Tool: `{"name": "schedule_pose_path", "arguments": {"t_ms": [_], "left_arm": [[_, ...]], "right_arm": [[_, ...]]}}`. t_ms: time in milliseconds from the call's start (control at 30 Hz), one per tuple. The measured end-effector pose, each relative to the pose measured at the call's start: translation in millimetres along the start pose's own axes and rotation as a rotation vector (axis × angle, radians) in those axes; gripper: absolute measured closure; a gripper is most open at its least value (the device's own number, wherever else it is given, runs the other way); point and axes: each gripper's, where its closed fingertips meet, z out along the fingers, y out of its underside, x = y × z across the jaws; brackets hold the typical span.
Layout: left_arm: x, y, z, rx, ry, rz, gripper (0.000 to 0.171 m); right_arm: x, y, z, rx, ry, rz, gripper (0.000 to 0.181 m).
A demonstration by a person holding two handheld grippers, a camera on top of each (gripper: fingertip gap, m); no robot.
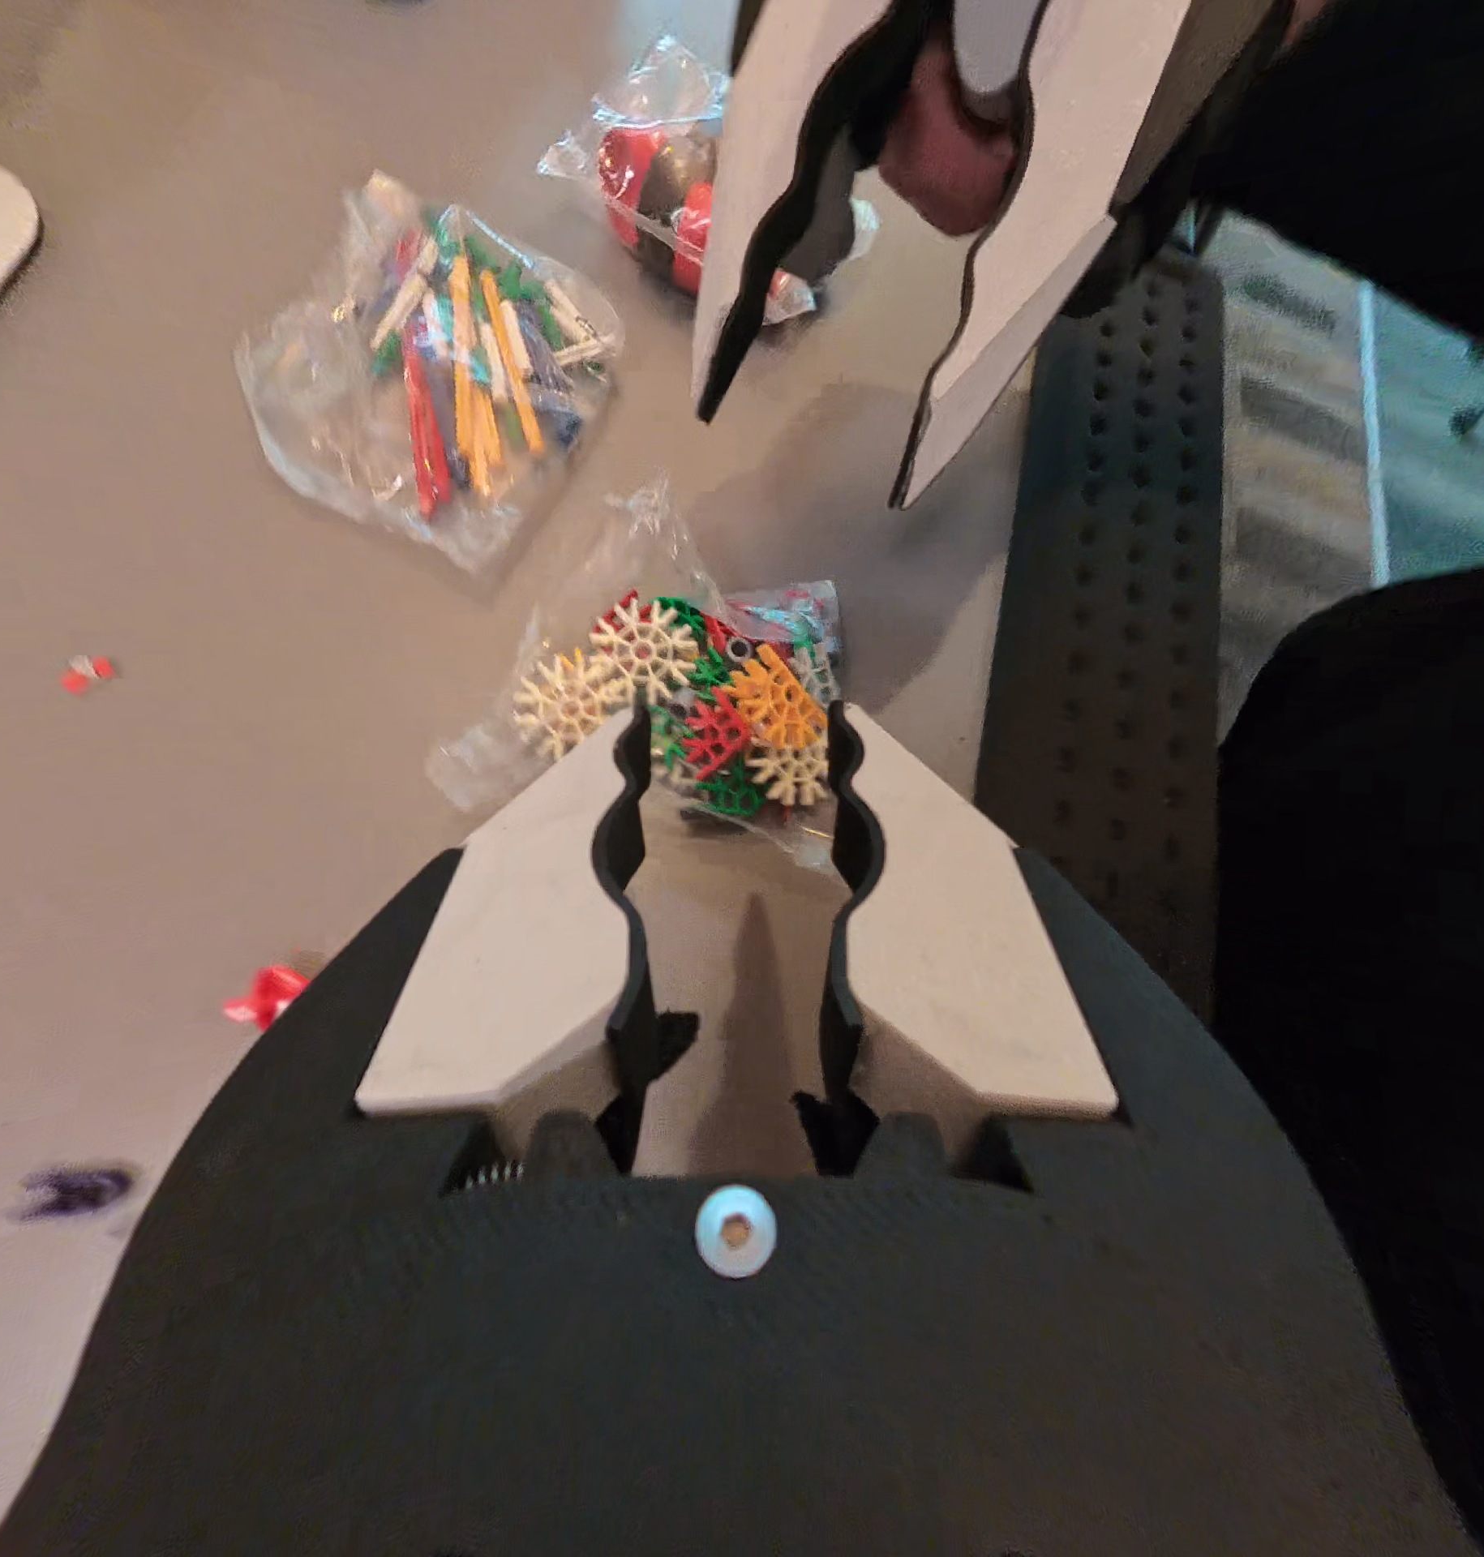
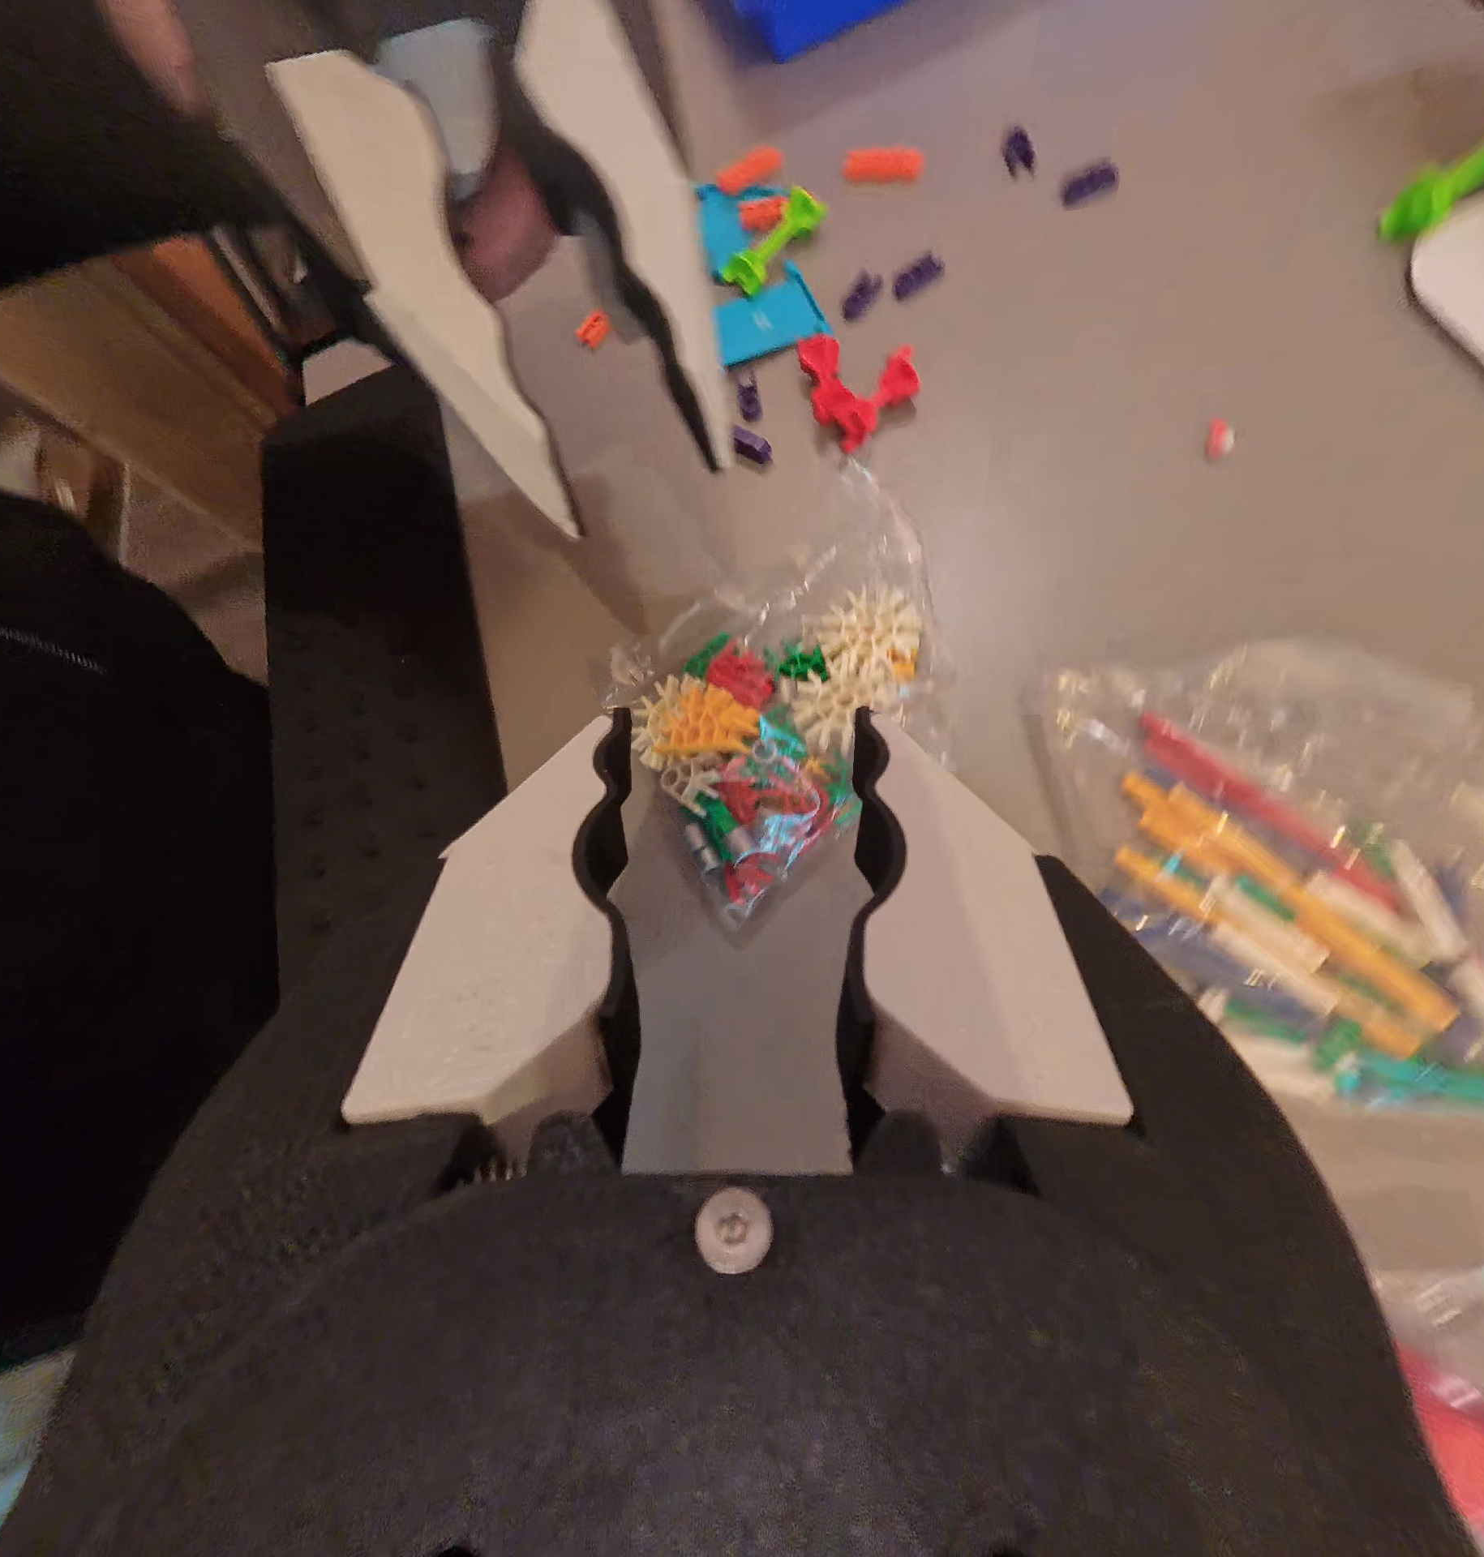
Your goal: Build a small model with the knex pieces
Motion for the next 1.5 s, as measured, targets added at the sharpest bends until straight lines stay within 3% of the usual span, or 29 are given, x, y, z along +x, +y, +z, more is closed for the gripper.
{"name": "schedule_pose_path", "arguments": {"t_ms": [133, 233, 300, 400, 500, 800, 900, 1133, 1433, 1500], "left_arm": [[-14.5, -5.6, 21.0, -0.137, 0.062, 0.285, 0.128], [-21.3, 5.9, 38.6, -0.256, 0.132, 0.388, 0.125], [-24.4, 11.2, 47.0, -0.286, 0.185, 0.381, 0.128], [-22.6, 16.7, 56.4, -0.303, 0.243, 0.366, 0.147], [-21.9, 26.8, 60.1, -0.353, 0.264, 0.378, 0.171], [-10.7, 21.3, 47.9, -0.342, 0.299, 0.416, 0.171], [-14.7, 37.3, 37.8, -0.399, 0.288, 0.439, 0.171], [-17.4, 52.0, 15.0, -0.372, 0.286, 0.351, 0.171], [-8.6, 45.2, 21.3, -0.287, 0.219, 0.306, 0.171], [-4.4, 38.7, 24.2, -0.249, 0.192, 0.314, 0.151]], "right_arm": [[5.0, -2.4, 19.9, -0.147, -0.077, -0.257, 0.130], [14.1, 11.2, 36.4, -0.213, -0.163, -0.307, 0.139], [23.0, 29.0, 42.7, -0.290, -0.179, -0.321, 0.153], [18.7, 35.2, 46.5, -0.273, -0.245, -0.311, 0.181], [18.7, 38.0, 43.7, -0.271, -0.266, -0.301, 0.181], [4.0, 43.0, 26.8, -0.295, -0.369, -0.336, 0.181], [2.4, 55.0, 20.7, -0.314, -0.384, -0.359, 0.181], [0.3, 80.3, 9.1, -0.348, -0.397, -0.332, 0.181], [1.0, 69.3, 12.6, -0.301, -0.331, -0.264, 0.181], [-3.8, 52.5, 12.9, -0.237, -0.303, -0.252, 0.166]]}}
